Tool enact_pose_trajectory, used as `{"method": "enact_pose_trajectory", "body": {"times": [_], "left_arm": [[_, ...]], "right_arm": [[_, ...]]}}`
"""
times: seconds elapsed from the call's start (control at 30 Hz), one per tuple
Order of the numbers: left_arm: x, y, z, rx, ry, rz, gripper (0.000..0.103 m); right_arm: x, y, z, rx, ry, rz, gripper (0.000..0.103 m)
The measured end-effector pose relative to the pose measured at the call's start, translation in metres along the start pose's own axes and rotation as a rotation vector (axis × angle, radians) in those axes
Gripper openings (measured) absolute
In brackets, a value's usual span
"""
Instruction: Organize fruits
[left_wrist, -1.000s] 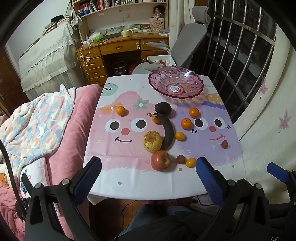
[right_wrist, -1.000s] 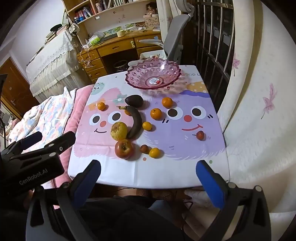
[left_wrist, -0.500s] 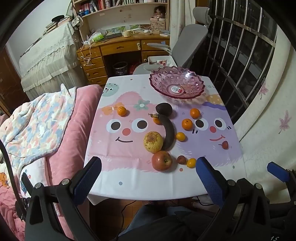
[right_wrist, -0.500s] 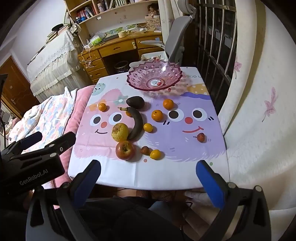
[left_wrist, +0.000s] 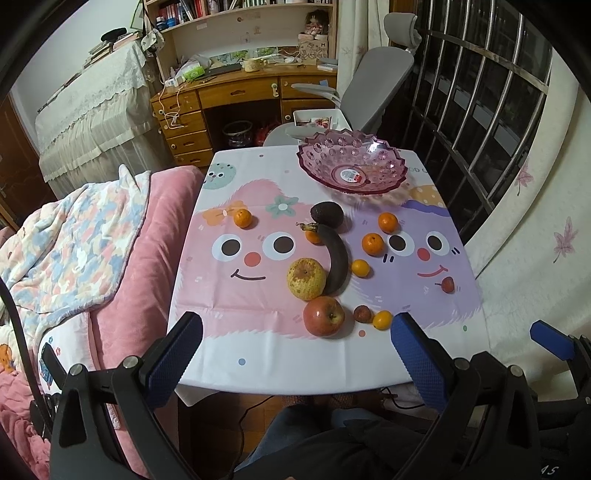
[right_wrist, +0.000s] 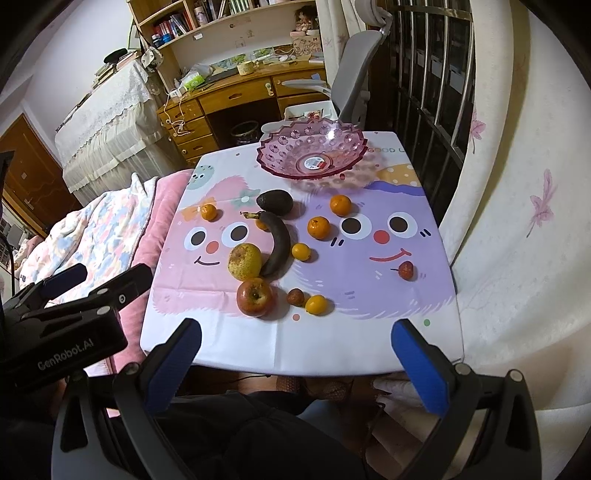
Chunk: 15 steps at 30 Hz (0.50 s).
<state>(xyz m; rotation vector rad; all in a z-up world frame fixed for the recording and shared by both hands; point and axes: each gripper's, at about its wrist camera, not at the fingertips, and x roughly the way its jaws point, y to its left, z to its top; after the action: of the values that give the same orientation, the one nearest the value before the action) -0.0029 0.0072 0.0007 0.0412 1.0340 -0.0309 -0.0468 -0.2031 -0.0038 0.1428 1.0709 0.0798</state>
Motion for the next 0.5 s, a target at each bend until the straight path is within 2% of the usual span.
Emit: {"method": "enact_pose_trajectory", "body": {"times": [0.3, 0.5], "left_arm": [[-0.0003, 0.0005, 0.0, -0.003, 0.009, -0.008, 0.101], [-0.0014, -0.0002, -0.0024, 0.009, 0.029, -0.031, 0.101]], "right_arm": [[-0.0011, -0.0033, 0.0026, -0.004, -0.004, 0.004, 0.103], [-0.0077, -0.0002, 0.0019, -0.036, -0.057, 0.006, 0.103]]}}
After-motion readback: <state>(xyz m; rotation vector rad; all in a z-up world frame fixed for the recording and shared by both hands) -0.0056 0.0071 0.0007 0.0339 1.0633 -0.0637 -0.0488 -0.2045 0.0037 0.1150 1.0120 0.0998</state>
